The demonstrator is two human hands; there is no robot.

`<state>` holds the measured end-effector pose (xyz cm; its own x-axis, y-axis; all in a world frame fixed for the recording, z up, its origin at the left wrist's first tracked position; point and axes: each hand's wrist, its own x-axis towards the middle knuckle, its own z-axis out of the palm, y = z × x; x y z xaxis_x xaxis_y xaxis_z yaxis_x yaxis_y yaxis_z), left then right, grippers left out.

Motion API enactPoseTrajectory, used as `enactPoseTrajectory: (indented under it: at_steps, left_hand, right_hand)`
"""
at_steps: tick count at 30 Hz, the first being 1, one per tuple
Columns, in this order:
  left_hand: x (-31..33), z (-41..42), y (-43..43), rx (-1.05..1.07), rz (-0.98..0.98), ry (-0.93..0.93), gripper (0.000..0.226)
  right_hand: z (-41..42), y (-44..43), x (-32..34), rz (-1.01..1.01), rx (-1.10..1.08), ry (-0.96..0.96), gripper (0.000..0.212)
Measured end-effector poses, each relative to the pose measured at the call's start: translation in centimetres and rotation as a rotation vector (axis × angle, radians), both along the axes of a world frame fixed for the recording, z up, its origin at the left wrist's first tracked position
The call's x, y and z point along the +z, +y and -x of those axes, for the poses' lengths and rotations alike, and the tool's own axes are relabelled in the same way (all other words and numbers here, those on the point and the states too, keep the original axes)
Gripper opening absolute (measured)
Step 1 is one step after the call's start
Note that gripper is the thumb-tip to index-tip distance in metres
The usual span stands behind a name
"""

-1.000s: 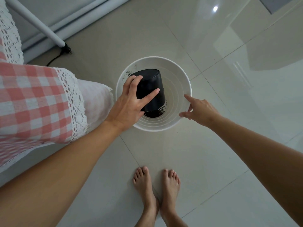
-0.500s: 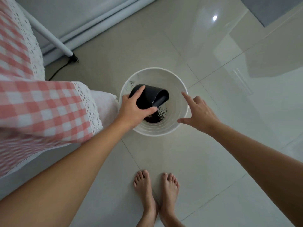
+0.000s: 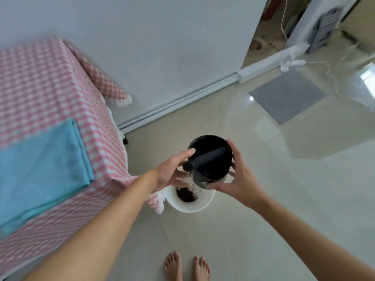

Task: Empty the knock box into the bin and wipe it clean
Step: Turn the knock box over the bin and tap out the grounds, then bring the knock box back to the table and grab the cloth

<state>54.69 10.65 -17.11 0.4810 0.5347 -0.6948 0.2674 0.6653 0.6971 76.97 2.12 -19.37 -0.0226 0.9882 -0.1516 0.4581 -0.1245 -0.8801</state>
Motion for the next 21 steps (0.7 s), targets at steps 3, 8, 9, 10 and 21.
enactPoseTrajectory:
  at_steps: [3,8,9,10,21]
  left_hand:
    - [8.7,1.8,-1.1,-0.014,-0.088,0.013,0.053]
    - [20.1,5.0,-4.0,0.102,-0.527,0.105,0.051]
    - [21.8,5.8,-4.7,0.088,-0.635,0.137,0.052]
    - [23.4,6.7,-5.4,0.065,-0.72,0.181,0.049]
    - [30.6,19.5,-9.9,0.176,-0.882,0.572,0.031]
  right_hand:
    - [1.9,0.1,7.9,-0.072,0.036,-0.021,0.121]
    - [6.0,0.1,17.5,-0.155,0.077,-0.05,0.126]
    - [6.9,0.1,19.0,-0.17,0.092,-0.048,0.125]
    - [7.9,0.1,20.3,-0.184,0.112,-0.044,0.124]
    - [21.1,0.0,27.9,-0.273,0.413,-0.119,0.12]
